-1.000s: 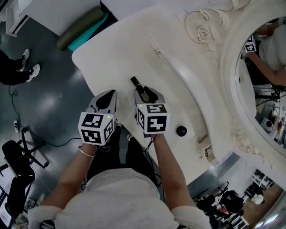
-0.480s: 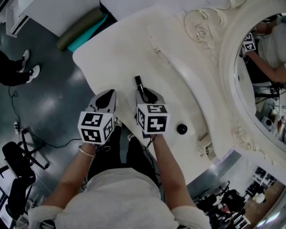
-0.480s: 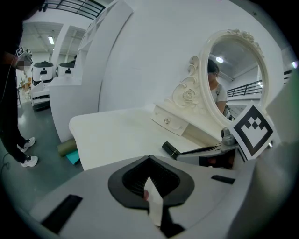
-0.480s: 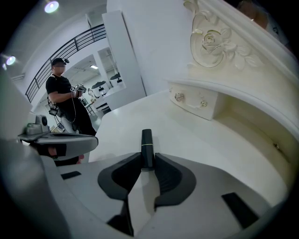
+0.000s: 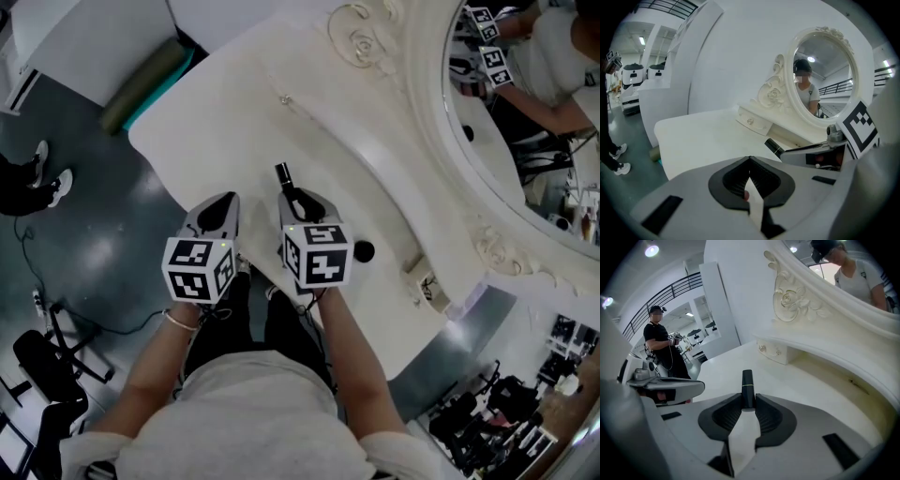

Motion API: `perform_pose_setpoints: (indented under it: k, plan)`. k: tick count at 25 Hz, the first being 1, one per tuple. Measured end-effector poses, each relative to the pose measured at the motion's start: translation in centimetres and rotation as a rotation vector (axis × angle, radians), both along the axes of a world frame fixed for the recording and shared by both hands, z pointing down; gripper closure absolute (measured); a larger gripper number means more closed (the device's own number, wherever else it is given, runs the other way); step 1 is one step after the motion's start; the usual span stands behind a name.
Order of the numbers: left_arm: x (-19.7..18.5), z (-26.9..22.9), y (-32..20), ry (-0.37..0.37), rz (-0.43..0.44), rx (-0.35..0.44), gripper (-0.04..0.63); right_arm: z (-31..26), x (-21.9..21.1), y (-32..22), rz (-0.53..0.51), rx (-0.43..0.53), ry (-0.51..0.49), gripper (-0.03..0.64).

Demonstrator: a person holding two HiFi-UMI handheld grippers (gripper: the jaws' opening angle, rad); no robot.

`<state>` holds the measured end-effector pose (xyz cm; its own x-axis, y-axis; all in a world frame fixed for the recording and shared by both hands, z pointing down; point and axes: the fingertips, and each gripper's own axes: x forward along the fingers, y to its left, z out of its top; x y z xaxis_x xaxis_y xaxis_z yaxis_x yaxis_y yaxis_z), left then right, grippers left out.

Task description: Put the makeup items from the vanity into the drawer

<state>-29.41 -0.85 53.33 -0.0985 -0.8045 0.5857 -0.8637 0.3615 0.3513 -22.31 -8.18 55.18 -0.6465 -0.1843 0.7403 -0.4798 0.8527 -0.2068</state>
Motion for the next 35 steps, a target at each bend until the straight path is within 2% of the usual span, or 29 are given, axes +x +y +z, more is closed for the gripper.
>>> perform_pose_setpoints:
  k: [12, 18, 35]
  plan:
    - [9.2, -2.8, -4.2, -0.014, 0.201, 0.053, 0.592, -3.5, 10.5, -1.4, 0.18, 0.046, -0.029, 0.518]
    - [14.8, -4.7, -7.1, -0.033, 0.345, 0.098, 0.592, -4.8, 16.6, -2.1, 0.305, 0.066, -0.039, 0.518]
    - [30.3, -6.2, -11.4, -0.052, 0.685, 0.123, 0.592, -6.2, 32.3, -2.4, 0.61, 0.076, -0.036, 0.518]
